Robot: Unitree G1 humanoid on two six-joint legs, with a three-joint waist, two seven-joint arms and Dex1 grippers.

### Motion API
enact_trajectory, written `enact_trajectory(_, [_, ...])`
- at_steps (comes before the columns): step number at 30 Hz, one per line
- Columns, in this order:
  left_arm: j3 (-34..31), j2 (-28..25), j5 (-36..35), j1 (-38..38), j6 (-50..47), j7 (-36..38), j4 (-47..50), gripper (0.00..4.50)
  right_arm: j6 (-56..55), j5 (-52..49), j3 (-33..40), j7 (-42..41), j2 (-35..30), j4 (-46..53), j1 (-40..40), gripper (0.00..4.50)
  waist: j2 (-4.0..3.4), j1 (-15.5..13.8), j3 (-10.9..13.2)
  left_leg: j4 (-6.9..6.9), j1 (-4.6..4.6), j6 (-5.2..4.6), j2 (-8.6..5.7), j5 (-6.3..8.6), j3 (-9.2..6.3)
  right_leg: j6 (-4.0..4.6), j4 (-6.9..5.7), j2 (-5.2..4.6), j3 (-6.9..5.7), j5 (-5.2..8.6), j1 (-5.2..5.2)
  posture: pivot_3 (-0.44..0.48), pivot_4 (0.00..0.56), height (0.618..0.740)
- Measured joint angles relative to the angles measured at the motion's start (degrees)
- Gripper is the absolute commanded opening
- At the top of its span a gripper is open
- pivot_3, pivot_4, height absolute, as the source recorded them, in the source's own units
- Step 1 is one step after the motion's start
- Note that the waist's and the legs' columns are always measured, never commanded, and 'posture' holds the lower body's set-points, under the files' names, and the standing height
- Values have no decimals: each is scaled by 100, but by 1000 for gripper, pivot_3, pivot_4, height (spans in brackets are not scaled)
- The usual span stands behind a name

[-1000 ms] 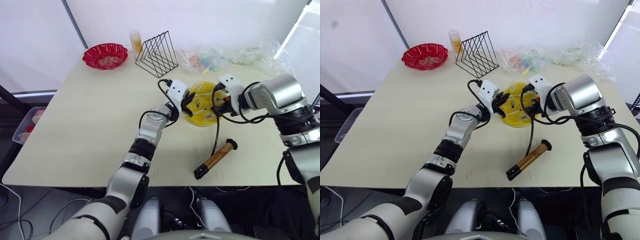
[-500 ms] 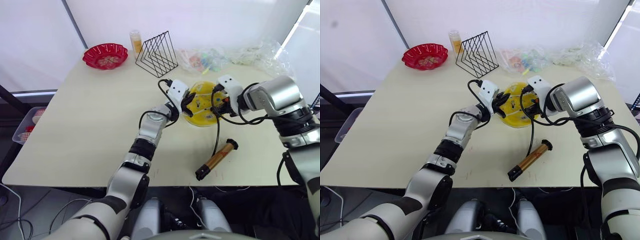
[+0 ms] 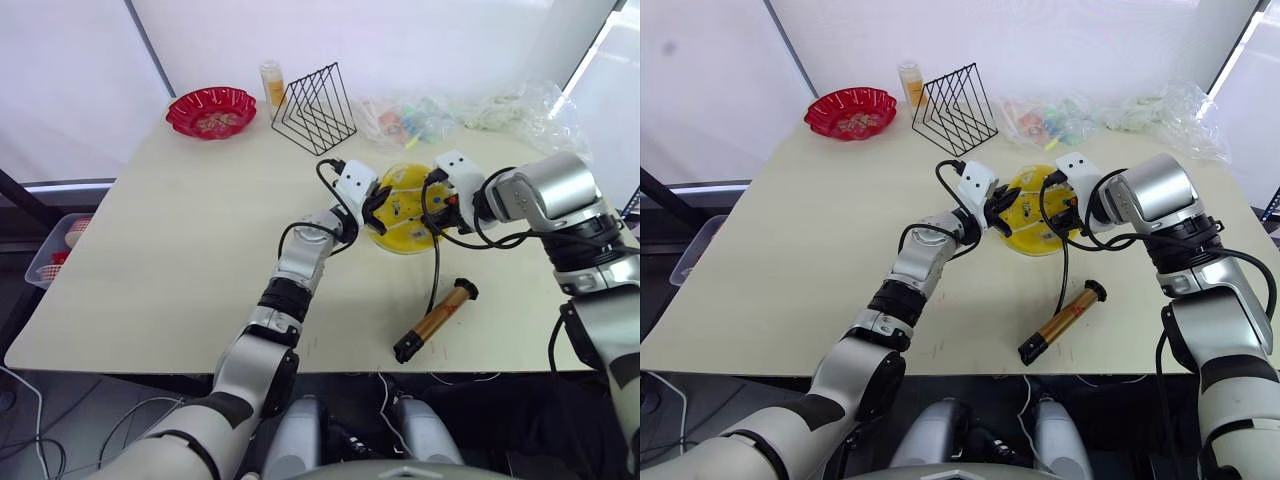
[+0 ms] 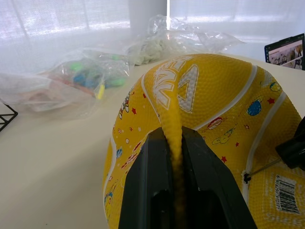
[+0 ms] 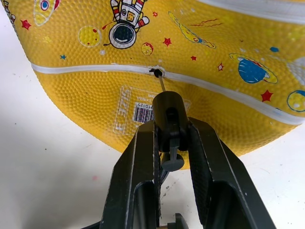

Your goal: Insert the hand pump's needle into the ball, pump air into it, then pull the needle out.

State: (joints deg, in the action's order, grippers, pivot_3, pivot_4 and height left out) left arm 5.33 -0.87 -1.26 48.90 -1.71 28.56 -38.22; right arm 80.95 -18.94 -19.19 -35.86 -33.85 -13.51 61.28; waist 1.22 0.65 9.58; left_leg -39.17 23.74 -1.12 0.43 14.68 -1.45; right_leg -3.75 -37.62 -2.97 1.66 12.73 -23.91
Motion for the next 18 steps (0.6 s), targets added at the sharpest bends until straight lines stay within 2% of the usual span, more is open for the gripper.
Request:
enact_trajectory(10, [-4,14,-9,-58,17,38,60,51,-40,58,-90,-21,1,-1,1,301,0,0,0,-1,-1,0,-1,0,-2,0,1,-1,-2,0,2,0,150,740])
enact_trajectory(18, [-13,-5,-124,-202,86,510,226,51,-26,185,-417,-244,26,-200,147,301,-2,14,-2,-2,-10,0,-1,0,-2,1,-1,0,-4,0,11,0,150,740])
